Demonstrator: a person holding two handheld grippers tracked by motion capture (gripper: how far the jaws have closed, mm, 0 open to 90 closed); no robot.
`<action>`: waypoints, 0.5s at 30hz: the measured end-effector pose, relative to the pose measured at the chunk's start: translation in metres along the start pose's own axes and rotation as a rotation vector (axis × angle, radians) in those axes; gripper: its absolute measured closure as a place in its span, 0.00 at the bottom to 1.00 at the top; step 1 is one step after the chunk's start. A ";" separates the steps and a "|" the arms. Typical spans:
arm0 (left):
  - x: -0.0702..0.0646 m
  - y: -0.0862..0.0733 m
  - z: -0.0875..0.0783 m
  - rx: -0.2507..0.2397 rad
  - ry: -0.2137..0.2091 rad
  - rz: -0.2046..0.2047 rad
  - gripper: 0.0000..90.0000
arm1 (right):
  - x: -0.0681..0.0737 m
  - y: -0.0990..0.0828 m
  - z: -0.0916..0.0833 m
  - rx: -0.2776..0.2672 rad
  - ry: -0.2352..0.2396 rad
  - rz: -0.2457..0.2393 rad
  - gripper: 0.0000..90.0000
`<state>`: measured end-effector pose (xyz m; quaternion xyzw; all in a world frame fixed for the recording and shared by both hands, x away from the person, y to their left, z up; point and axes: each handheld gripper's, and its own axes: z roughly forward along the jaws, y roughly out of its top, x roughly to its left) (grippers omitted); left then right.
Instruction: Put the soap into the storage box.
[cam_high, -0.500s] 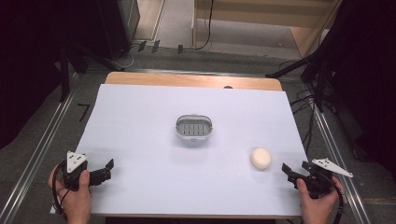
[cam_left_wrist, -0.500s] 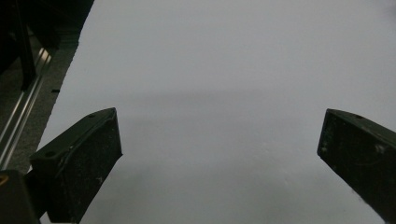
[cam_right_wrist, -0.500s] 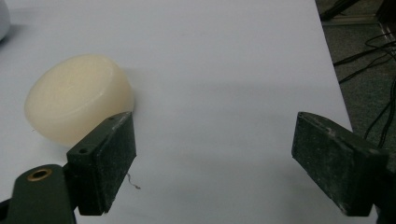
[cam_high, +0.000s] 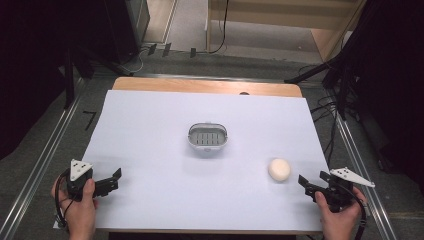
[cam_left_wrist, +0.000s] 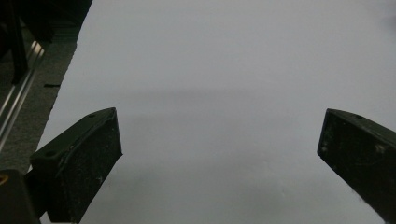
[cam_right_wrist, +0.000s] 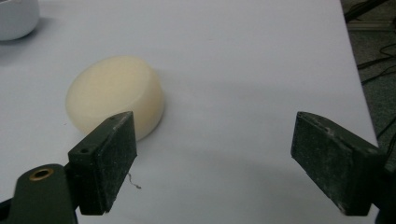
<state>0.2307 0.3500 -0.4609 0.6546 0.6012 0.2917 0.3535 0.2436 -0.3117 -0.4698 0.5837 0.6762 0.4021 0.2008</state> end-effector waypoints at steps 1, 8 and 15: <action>0.000 0.000 0.000 -0.001 0.005 0.000 0.00 | 0.003 0.001 0.001 0.003 0.007 -0.009 0.16; -0.001 0.002 0.002 -0.036 0.026 0.005 0.00 | 0.021 0.005 0.004 0.023 0.044 -0.044 0.15; 0.000 0.002 0.005 -0.036 0.031 0.001 0.00 | 0.037 0.008 0.012 0.038 0.077 -0.060 0.15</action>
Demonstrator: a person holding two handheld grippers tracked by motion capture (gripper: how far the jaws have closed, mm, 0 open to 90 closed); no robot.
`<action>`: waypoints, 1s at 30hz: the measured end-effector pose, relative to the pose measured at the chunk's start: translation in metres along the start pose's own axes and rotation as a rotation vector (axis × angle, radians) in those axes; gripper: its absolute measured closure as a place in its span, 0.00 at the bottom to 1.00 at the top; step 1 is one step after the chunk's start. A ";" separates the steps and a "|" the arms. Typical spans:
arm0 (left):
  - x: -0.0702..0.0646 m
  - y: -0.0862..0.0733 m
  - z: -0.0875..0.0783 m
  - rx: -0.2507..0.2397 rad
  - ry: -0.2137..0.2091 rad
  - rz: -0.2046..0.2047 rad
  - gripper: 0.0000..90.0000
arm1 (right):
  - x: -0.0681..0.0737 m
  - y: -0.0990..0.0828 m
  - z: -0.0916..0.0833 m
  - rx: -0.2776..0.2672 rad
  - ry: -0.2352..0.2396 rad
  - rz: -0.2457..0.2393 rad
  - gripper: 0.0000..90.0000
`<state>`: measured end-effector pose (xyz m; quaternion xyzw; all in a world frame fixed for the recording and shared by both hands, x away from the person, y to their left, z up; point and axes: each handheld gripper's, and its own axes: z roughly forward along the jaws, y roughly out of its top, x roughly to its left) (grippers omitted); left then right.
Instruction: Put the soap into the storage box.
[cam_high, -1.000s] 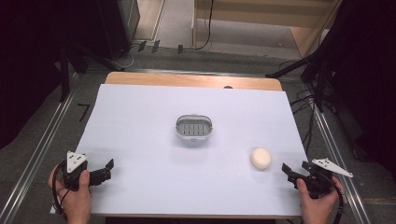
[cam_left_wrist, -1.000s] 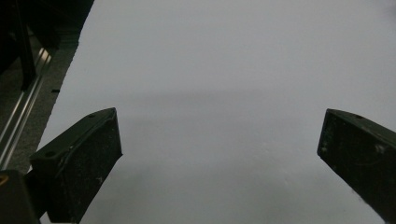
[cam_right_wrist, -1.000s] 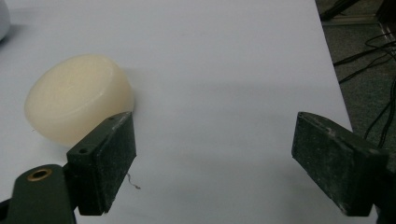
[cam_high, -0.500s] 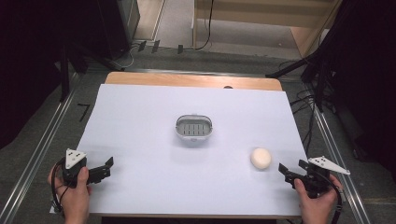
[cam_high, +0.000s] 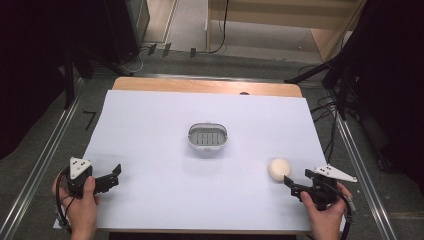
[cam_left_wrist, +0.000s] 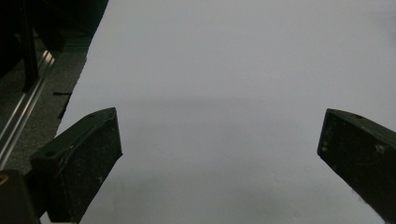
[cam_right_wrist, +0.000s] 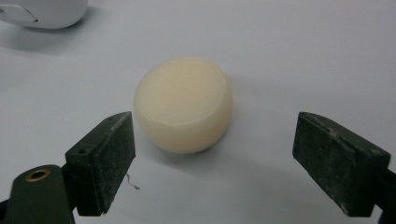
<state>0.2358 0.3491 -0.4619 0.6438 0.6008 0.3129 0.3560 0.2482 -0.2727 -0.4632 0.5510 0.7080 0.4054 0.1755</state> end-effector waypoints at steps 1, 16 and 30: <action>0.000 0.000 0.000 0.000 0.000 0.004 0.00 | 0.002 0.001 0.001 0.002 0.002 0.001 0.15; -0.003 -0.003 0.001 0.001 0.002 0.028 0.15 | 0.017 0.008 0.023 0.037 0.009 0.010 0.15; -0.004 -0.003 0.001 0.001 -0.004 0.036 0.13 | 0.027 0.012 0.046 0.110 -0.053 -0.003 0.16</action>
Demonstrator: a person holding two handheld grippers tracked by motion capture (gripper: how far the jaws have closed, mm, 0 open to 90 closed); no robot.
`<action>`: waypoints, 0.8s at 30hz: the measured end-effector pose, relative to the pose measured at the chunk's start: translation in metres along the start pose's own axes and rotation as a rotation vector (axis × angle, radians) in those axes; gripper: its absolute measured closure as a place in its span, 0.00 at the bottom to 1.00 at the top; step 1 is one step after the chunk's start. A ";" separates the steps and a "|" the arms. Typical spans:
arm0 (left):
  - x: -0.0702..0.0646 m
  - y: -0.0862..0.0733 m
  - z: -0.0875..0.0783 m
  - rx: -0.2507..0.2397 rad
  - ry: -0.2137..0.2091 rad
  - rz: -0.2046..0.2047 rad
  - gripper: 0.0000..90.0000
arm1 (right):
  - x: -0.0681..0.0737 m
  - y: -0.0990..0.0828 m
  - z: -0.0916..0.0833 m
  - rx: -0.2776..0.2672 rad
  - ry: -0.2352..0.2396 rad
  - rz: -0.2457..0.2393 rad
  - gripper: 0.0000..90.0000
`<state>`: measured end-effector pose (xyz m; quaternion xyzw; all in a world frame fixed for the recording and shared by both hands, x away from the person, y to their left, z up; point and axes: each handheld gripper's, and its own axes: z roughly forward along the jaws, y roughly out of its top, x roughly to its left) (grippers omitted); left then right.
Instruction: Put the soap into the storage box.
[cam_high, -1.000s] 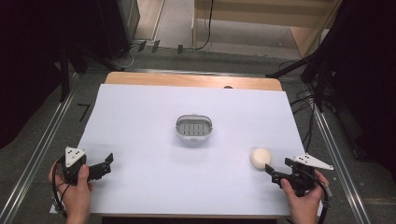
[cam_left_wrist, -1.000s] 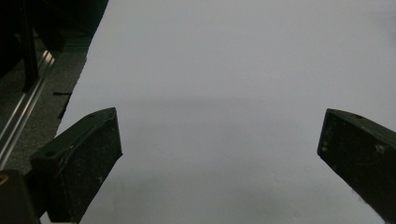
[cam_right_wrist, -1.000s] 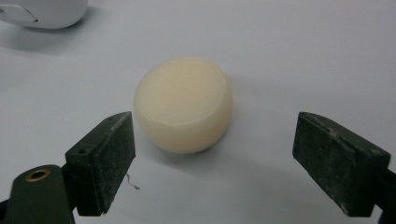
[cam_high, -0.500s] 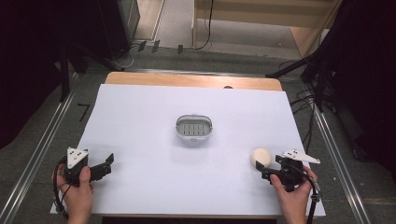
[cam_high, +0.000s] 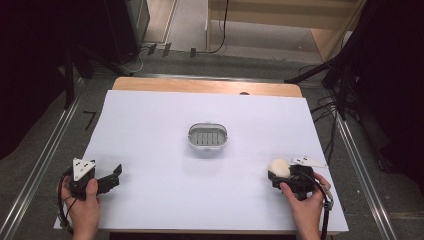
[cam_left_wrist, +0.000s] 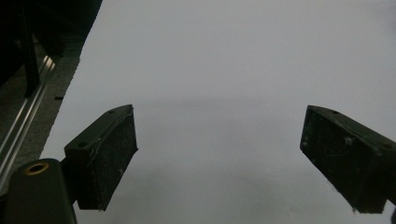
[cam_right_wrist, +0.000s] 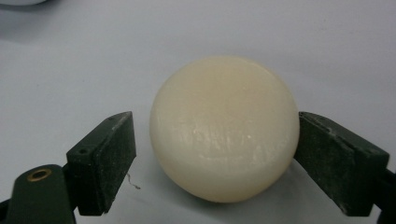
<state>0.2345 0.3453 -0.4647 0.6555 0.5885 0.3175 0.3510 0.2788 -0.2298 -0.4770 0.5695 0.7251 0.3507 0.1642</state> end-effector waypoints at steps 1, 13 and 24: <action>0.000 0.000 0.000 0.000 -0.002 0.002 0.13 | 0.001 0.000 0.001 0.001 -0.006 0.002 0.16; -0.001 0.000 0.000 -0.002 0.003 0.008 0.15 | 0.010 0.002 0.010 0.016 -0.087 -0.034 0.28; -0.002 0.000 0.000 0.000 0.002 0.018 0.15 | 0.006 0.004 0.007 0.018 -0.027 -0.023 0.28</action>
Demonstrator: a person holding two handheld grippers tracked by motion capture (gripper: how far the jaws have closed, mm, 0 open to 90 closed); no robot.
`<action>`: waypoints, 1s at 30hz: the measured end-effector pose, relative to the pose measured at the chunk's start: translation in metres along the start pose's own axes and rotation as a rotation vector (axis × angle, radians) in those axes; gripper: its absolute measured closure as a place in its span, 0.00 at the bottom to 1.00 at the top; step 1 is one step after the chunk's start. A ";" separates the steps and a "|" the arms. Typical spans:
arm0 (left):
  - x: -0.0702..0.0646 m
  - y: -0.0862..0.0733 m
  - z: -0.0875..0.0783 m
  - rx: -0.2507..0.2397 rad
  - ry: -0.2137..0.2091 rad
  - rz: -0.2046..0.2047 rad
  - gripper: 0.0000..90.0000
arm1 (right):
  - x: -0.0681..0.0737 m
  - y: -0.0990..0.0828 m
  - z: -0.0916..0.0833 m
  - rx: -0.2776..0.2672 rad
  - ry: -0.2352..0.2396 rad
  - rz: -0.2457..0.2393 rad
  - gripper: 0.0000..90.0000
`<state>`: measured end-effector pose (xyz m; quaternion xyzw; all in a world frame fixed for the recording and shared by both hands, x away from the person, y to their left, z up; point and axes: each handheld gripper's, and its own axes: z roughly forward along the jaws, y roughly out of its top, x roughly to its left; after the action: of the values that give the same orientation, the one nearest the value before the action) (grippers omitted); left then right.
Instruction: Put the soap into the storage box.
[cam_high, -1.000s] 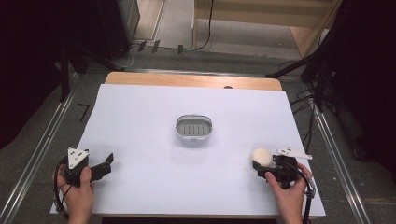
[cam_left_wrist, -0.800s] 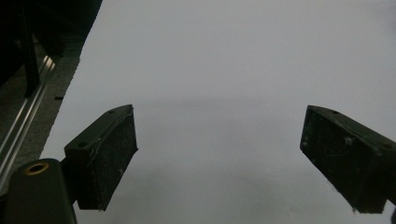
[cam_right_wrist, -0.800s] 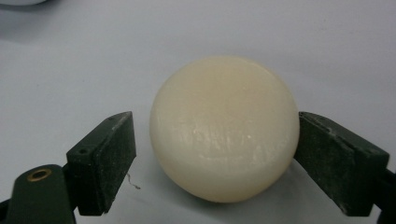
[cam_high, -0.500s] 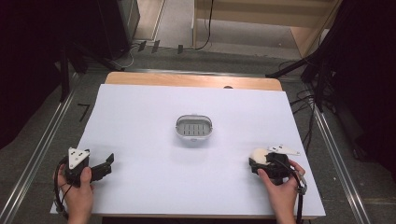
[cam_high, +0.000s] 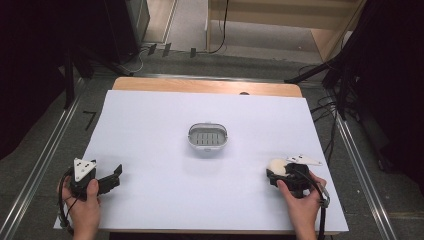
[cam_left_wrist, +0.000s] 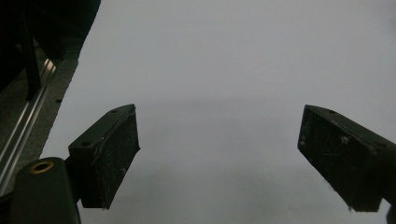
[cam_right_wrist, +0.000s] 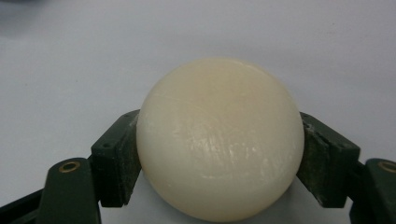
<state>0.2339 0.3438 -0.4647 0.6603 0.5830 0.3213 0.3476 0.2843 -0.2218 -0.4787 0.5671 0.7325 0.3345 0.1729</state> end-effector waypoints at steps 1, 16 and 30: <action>0.000 0.000 0.000 0.000 0.001 0.000 0.15 | 0.000 0.001 -0.001 -0.001 0.000 -0.004 0.28; -0.001 0.000 0.000 -0.007 0.007 0.004 0.15 | 0.019 0.017 -0.001 -0.011 0.072 -0.044 0.28; -0.001 0.000 0.000 -0.006 0.005 0.009 0.15 | 0.039 0.029 0.009 -0.002 0.112 -0.066 0.28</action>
<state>0.2333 0.3429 -0.4648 0.6611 0.5800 0.3260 0.3467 0.2994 -0.1783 -0.4605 0.5226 0.7592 0.3607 0.1431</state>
